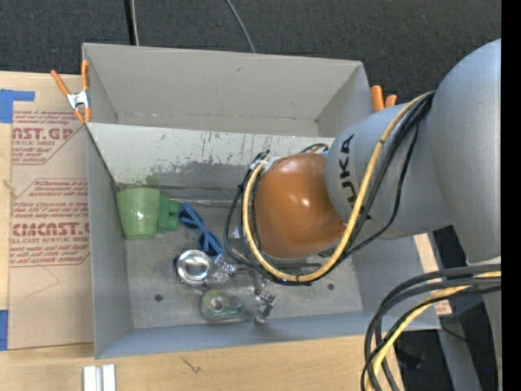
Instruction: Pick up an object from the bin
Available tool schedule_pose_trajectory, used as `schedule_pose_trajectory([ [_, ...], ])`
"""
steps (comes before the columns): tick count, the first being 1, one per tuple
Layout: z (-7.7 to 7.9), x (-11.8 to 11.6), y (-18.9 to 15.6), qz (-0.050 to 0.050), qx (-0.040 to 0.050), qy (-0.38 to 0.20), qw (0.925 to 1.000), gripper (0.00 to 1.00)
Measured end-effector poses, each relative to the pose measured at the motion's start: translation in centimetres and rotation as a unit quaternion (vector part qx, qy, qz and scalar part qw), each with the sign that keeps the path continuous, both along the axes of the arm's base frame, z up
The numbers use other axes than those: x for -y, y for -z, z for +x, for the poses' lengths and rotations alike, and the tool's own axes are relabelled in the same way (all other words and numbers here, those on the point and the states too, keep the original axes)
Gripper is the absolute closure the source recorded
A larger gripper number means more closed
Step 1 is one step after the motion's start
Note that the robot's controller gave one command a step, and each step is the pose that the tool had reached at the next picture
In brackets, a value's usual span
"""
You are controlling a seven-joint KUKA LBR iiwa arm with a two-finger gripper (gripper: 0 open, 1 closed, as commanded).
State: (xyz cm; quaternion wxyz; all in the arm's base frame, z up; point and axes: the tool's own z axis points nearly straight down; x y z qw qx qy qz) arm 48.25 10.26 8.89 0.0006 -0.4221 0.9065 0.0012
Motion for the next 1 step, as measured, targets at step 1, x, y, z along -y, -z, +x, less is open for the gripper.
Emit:
schedule_pose_trajectory([
  [1, 0.01, 0.08, -0.01, 0.000, -0.0001, 0.001, 1.0000, 1.00],
])
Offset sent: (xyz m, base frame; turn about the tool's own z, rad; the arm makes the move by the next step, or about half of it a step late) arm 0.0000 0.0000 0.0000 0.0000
